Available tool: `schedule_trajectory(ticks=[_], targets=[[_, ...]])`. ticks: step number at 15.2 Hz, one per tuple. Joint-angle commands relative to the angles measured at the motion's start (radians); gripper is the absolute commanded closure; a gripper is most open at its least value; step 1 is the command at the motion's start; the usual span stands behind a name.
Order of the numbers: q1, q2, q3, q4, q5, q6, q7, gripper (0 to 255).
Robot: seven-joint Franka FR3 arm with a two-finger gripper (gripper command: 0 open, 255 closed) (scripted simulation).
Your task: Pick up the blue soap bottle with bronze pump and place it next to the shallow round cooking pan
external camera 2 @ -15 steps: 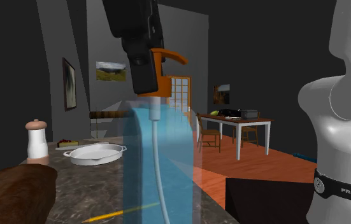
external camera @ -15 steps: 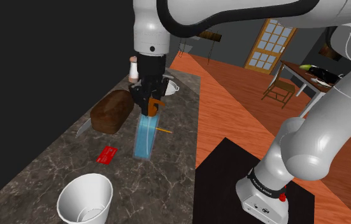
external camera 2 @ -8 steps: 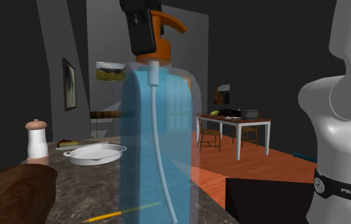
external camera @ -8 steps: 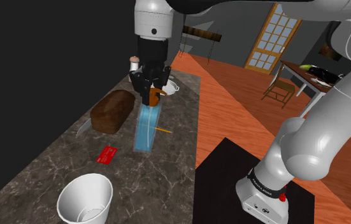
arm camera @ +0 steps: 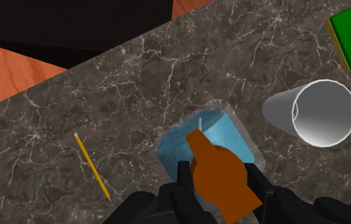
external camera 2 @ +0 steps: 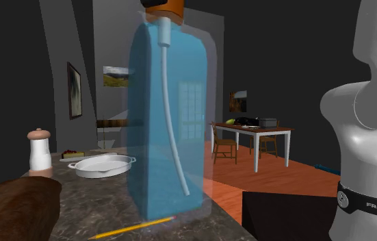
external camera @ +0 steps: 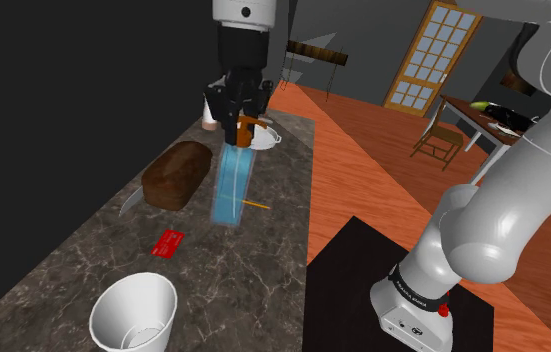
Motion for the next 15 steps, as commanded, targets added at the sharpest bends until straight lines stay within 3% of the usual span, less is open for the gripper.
schedule_trajectory(ticks=[1, 15], targets=[[-0.001, 0.003, -0.001, 0.030, -0.001, -0.028, 0.002, 255], [0.003, 0.067, 0.005, 0.295, -0.017, -0.229, 0.035, 255]])
